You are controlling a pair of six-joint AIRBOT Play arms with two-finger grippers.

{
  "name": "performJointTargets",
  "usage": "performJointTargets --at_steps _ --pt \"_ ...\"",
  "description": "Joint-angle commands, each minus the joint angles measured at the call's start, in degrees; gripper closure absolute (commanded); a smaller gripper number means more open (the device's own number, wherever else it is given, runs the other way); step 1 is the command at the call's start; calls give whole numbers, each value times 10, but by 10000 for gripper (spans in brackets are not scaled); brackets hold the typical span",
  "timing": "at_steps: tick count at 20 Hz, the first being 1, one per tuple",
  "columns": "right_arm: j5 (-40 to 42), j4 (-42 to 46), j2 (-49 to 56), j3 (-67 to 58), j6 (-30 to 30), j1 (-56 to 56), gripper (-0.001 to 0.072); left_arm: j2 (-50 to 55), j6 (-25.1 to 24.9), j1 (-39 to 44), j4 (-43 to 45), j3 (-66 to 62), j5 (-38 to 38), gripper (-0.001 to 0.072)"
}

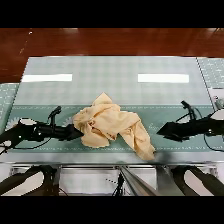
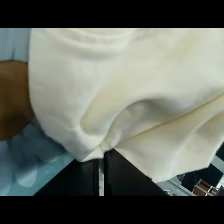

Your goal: Fold the shirts.

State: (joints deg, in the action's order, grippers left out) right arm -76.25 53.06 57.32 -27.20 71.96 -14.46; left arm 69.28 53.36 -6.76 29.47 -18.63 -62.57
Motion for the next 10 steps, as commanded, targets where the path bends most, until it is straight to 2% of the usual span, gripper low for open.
performJointTargets --at_steps 1,4,6,8,10 --pt "94 -46 0 40 29 104 140 -17 -2 -1 -10 0 -21 681" --pt "162 -77 0 40 61 187 140 -18 -2 -1 -10 -9 -27 681" --pt "207 -74 0 40 107 245 146 -18 -2 -1 -10 -24 -27 681" --pt "255 -73 0 40 149 292 302 -18 -2 -1 -10 -44 -32 681" --pt "283 -82 0 38 156 319 594 -18 -2 -1 -10 -70 -48 681"
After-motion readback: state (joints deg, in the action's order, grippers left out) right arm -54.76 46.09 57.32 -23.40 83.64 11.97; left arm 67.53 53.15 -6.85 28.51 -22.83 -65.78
